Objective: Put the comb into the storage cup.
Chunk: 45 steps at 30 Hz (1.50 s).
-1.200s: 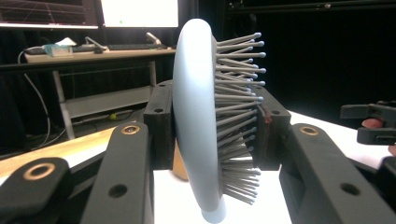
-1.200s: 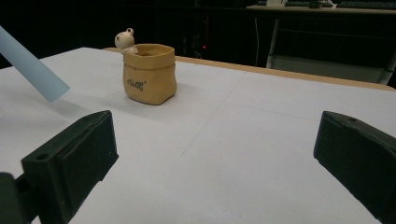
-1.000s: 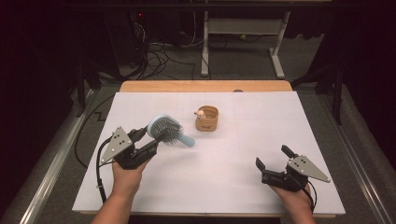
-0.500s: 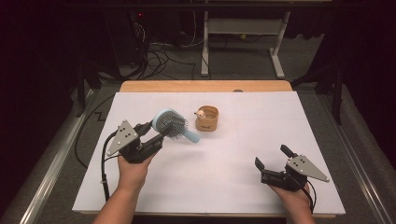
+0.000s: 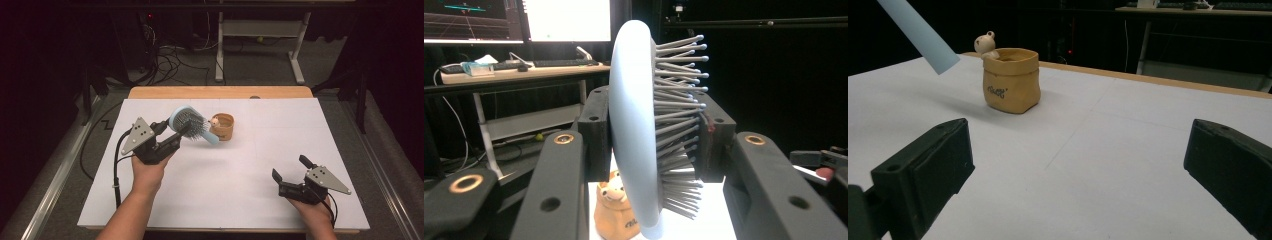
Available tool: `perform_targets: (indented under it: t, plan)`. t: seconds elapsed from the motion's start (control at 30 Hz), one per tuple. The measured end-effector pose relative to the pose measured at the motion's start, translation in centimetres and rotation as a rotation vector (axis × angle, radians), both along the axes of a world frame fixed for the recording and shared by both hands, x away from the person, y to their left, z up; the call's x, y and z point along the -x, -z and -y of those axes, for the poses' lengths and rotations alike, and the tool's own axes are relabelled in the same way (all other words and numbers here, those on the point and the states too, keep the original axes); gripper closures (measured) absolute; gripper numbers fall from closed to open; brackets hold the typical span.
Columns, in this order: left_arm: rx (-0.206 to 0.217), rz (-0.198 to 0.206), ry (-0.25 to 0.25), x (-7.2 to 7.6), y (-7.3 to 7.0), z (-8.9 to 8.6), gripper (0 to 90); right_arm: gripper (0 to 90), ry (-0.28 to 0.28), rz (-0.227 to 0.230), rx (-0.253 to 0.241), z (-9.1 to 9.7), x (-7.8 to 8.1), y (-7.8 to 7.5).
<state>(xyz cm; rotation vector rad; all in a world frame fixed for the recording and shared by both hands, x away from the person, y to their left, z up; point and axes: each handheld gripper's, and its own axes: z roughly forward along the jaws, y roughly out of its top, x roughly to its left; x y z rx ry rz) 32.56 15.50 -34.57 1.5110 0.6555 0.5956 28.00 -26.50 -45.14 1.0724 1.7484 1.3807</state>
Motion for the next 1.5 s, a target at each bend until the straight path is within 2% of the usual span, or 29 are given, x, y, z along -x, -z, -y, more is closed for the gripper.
perform_targets:
  t: [0.43,0.87,1.5]
  plan:
    - [-0.003,0.012,0.003,-1.5,-1.5,1.6,59.1,0.0,0.004,0.008,0.002,0.1,0.1,-0.1]
    - [0.011,0.002,-0.005,-3.5,-2.1,2.7,59.1,0.0,0.003,0.014,0.005,0.0,0.1,-0.2]
    - [0.002,-0.015,-0.039,-6.0,-2.7,3.9,59.1,0.0,0.010,0.020,0.013,0.0,0.2,-0.1]
